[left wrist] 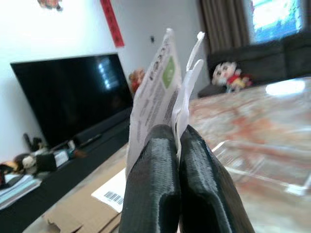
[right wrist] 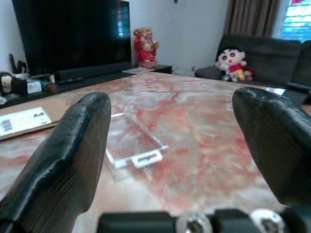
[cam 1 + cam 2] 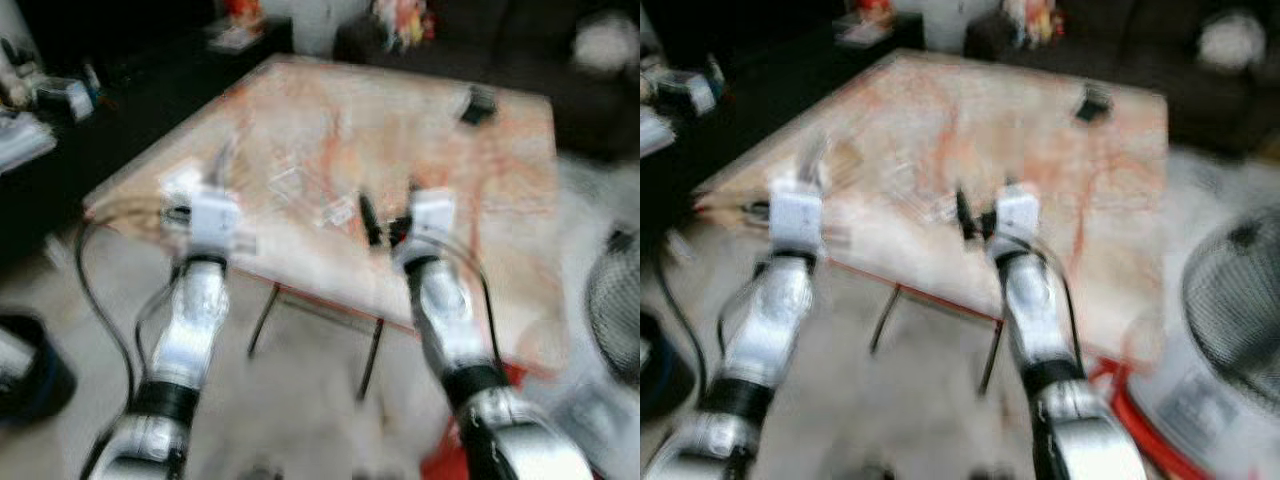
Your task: Picking trash to rubbish bin
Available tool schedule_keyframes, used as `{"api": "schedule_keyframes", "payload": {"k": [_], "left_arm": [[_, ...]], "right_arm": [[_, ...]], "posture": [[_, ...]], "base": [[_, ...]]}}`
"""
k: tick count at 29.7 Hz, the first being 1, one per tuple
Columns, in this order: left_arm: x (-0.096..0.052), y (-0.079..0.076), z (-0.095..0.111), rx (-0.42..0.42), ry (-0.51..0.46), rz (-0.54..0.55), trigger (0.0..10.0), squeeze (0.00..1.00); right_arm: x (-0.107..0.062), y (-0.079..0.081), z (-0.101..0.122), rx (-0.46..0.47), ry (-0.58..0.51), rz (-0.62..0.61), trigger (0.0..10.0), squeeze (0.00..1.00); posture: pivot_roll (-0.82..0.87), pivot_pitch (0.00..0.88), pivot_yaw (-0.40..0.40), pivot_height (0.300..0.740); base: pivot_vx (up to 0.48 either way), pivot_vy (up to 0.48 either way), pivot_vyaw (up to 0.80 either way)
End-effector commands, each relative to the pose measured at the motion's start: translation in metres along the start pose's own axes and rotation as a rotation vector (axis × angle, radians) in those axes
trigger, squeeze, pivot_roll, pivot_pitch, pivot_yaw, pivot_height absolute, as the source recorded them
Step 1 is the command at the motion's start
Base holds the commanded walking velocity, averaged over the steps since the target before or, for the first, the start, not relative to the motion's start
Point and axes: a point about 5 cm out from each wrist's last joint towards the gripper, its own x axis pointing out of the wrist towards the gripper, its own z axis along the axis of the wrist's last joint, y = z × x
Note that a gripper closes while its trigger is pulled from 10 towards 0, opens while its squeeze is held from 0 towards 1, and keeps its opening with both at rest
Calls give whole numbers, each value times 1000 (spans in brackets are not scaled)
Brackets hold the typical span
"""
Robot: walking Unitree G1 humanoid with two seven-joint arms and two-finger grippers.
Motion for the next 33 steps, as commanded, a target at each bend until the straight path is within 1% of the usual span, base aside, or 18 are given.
{"api": "schedule_keyframes", "payload": {"k": [1, 10, 13, 15, 16, 17, 18, 20, 23, 24, 26, 27, 28, 29, 30, 31, 32, 33], "left_arm": [[-2, 2, -1, -2, 3, 6, 10000, 0], [-2, 4, -3, 4, 11, 12, 10000, 0], [-6, 5, -12, 5, 50, -3, 10000, 0], [-6, 6, -13, 7, 53, -4, 10000, 0], [-10, 7, -22, 23, 86, -15, 10000, 0], [-16, 9, -36, 39, 141, -23, 10000, 0], [-16, 9, -36, 39, 141, -23, 10000, 0], [-19, 9, -42, 36, 172, -24, 10000, 0], [-33, 14, -64, 27, 265, -29, 10000, 0], [-42, 16, -74, 29, 313, -41, 10000, 0], [-65, 17, -101, 71, 436, -90, 10000, 0], [-72, 18, -108, 87, 472, -105, 10000, 0], [-82, 19, -118, 97, 529, -116, 10000, 0], [-97, 21, -131, 103, 616, -123, 10000, 0], [-97, 21, -131, 103, 616, -123, 10000, 0], [-126, 26, -150, 118, 749, -136, 10000, 0], [-126, 26, -150, 118, 749, -136, 10000, 0], [-138, 28, -156, 127, 798, -143, 10000, 0]], "right_arm": [[2, 1, 4, -2, -12, 8, 10000, 0], [3, 6, 2, 2, -4, 26, 10000, 0], [-1, 6, -7, 17, 35, 19, 10000, 0], [-1, 6, -7, 18, 39, 20, 10000, 0], [-4, 7, -14, 16, 68, 26, 10000, 0], [-11, 8, -27, 12, 130, 34, 10000, 0], [-11, 8, -27, 12, 130, 34, 10000, 0], [-15, 8, -33, -1, 162, 38, 10000, 0], [-31, 4, -58, 58, 286, 3, 10000, 0], [-41, 3, -69, 81, 343, -11, 10000, 0], [-68, 2, -96, 142, 491, -37, 10000, 0], [-76, 2, -104, 162, 536, -44, 10000, 0], [-88, 2, -113, 152, 598, -53, 10000, 0], [-105, 3, -125, 143, 681, -64, 10000, 0], [-105, 3, -125, 143, 681, -64, 10000, 0], [-139, 3, -145, 138, 827, -94, 10000, 0], [-139, 3, -145, 138, 827, -94, 10000, 0], [-153, 4, -152, 150, 879, -109, 10000, 0]], "posture": [[112, 85, -26, 740], [119, 94, -25, 740], [119, 96, -19, 740], [119, 96, -19, 740], [115, 96, -16, 740], [116, 98, -15, 740], [116, 98, -15, 740], [118, 99, -15, 740], [121, 98, -11, 740], [126, 95, -4, 740], [125, 89, 2, 740], [127, 87, 3, 740], [132, 84, 5, 740], [133, 83, 7, 740], [133, 83, 7, 740], [138, 76, 13, 740], [138, 76, 13, 740], [137, 75, 14, 740]], "base": [[-289, 0, 0], [-288, 0, 0], [-82, 0, 0], [0, 0, 0], [0, 0, 0], [0, 0, 0], [0, 0, 0], [0, 0, 0], [0, 0, 0], [0, 0, 0], [0, 0, 0], [0, 0, 0], [0, 0, 0], [0, 0, 0], [0, 0, 0], [0, 0, 0], [0, 0, 0], [0, 0, 0]]}}
